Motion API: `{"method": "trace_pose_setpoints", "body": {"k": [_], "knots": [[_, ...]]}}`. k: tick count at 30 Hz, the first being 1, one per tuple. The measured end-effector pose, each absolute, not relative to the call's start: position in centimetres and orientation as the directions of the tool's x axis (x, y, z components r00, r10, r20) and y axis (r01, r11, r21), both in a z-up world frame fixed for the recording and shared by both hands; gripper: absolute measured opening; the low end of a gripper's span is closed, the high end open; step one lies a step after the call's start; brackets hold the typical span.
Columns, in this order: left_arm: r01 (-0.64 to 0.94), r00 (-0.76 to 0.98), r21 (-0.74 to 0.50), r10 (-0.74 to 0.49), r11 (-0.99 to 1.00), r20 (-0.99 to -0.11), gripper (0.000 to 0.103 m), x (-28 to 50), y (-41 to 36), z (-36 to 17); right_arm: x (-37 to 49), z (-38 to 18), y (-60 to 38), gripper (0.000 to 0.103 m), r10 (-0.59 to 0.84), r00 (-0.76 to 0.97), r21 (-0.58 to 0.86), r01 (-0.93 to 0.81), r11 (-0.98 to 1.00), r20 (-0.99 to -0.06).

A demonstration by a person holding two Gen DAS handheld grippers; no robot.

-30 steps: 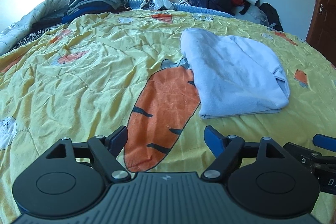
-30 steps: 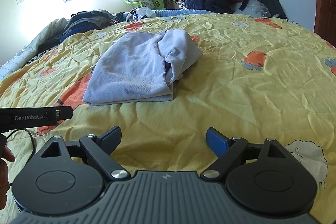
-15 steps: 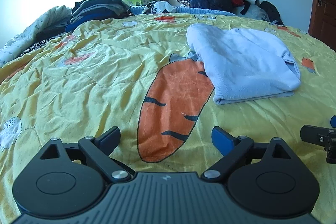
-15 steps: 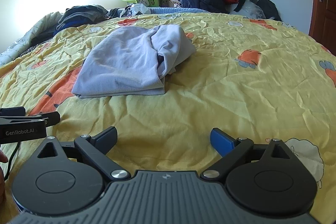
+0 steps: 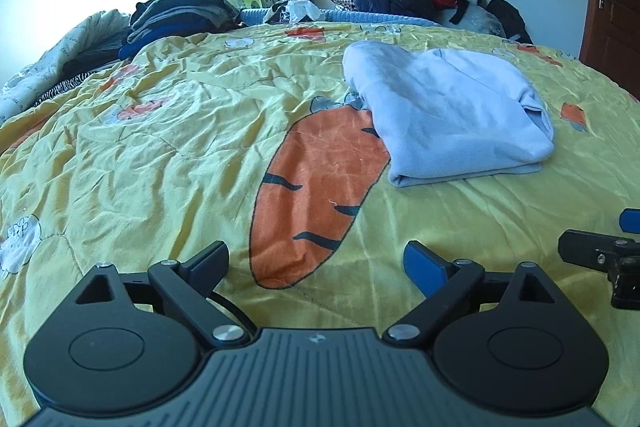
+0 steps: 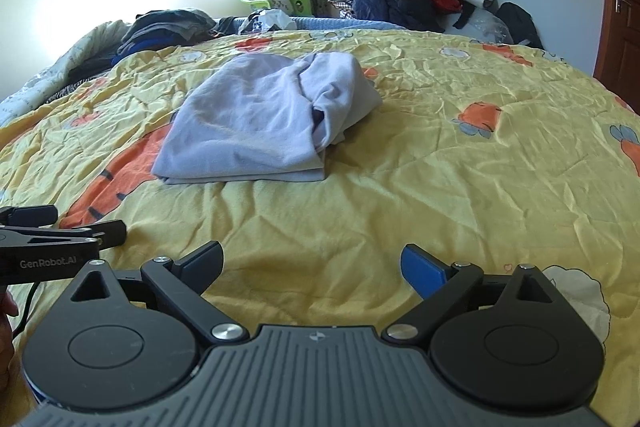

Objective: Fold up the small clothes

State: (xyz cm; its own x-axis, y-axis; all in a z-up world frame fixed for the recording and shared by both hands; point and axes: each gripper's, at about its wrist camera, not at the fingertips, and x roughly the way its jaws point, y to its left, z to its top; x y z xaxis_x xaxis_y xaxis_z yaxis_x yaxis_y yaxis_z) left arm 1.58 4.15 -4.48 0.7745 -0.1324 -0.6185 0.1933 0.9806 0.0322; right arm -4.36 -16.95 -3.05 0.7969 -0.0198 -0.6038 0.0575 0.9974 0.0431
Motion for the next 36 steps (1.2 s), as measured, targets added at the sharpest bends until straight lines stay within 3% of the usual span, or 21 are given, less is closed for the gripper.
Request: {"method": "trace_pose_setpoints", "body": {"k": [7,16,36], "knots": [[0.191,0.745,0.018,-0.133,0.981,-0.654,0.095,0.9,3.5,-3.4,-5.5,-2.1,-16.0,0.097,0.001,0.796,0.044,0.033,0.998,-0.605],[0.180,0.769,0.078,-0.090,0.981,-0.633,0.095,0.4,2.6,-3.2,-5.9,-2.0,-16.2,0.097,0.004,0.789,0.058,0.040,0.998,-0.614],[0.149,0.770,0.010,-0.109,0.989,-0.629,0.095,1.4,4.1,-3.7,-5.1,-2.6,-16.6,0.098,-0.008,0.787,0.063,0.059,0.996,-0.617]]}}
